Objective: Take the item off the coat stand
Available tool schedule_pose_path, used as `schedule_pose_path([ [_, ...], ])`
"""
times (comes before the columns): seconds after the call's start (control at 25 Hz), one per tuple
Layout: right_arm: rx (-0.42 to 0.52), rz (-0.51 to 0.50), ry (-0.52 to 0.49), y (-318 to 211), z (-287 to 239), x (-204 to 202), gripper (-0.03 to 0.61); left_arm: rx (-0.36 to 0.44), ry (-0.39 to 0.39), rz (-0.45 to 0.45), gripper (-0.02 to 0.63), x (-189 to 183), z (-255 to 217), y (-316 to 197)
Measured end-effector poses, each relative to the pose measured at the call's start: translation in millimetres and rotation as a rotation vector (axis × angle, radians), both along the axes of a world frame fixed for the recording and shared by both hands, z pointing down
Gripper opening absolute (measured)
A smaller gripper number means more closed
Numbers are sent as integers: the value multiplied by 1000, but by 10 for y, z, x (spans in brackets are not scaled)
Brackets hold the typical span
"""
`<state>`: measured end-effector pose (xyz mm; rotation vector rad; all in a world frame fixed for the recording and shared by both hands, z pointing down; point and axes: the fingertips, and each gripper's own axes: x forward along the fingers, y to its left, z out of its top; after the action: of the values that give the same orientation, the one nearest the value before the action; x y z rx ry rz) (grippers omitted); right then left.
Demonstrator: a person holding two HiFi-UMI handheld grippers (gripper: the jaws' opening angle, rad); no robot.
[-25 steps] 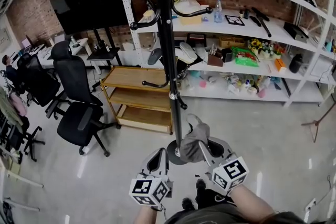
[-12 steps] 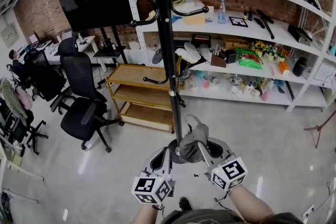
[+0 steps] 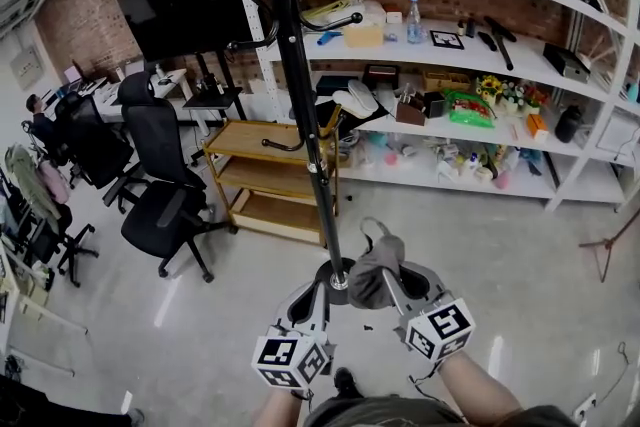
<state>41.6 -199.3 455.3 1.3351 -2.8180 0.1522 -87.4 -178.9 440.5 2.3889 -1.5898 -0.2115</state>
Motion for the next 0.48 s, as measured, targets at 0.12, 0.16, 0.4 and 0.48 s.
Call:
schedule_pose_path([
  [0.12,3,-4,-5,136,-10,67,41,8,-6,-2,8,71,-26,148],
  [0.16,4,-7,-6,178,-8,90,41,10,-9,-4,8,94,-28,192],
  [0.4,12,-13,-4,372,-16,267,41,17,-12,-16,8,270,-54,373],
  [0.48,12,-14,-2,429,2,336,41,19,-14,-15,8,346,-56,436],
])
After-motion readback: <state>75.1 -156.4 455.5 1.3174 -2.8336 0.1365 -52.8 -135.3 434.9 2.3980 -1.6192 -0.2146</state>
